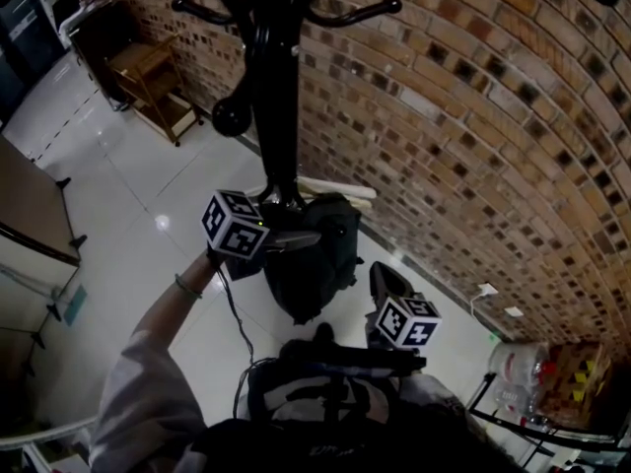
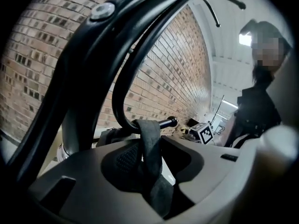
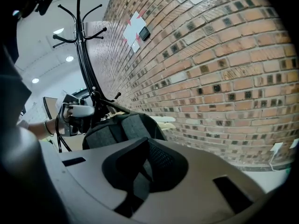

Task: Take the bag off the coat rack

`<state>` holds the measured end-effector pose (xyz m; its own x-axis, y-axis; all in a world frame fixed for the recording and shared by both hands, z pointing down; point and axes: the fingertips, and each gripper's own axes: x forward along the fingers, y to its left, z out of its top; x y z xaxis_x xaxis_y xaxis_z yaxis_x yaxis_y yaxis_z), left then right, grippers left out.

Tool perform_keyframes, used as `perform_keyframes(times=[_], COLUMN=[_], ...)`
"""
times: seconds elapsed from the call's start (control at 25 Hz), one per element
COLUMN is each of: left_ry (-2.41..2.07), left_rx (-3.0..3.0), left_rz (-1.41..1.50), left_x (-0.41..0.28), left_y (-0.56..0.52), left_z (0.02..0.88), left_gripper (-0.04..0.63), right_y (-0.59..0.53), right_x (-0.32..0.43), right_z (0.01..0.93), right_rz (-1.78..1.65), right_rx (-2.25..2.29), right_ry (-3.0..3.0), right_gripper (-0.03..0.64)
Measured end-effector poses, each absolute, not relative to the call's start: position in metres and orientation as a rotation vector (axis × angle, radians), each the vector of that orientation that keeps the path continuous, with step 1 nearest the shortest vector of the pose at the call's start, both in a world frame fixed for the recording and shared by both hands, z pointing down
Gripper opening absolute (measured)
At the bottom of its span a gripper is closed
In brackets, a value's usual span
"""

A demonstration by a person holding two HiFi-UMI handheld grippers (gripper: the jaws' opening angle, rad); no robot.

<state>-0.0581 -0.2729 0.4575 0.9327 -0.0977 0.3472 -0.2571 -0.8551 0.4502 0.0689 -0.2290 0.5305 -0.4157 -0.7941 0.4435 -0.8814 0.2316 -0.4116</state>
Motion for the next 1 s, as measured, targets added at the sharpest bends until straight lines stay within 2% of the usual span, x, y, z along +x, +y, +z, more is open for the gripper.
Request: perform_keyframes(times=[0.52,1.0], left_ry=[-0.076,-0.005], left_rx=[2.611,2.484], left_rz=[0.325,0.188], left_x=[-0.053,-0.038], left_y=[-0.262,-0.231], left_z=[0.447,0.41], left_gripper=[0.051,0.042], right_y=[-0.24,-0.243], right_x=[0.071,0.094], right_z=[0.543,0.549], right_rz=[0.997,1.041], right_rx=[1.628,1.701], right_ry=[-2.315,-2.275], right_gripper=[-0.009,-0.009])
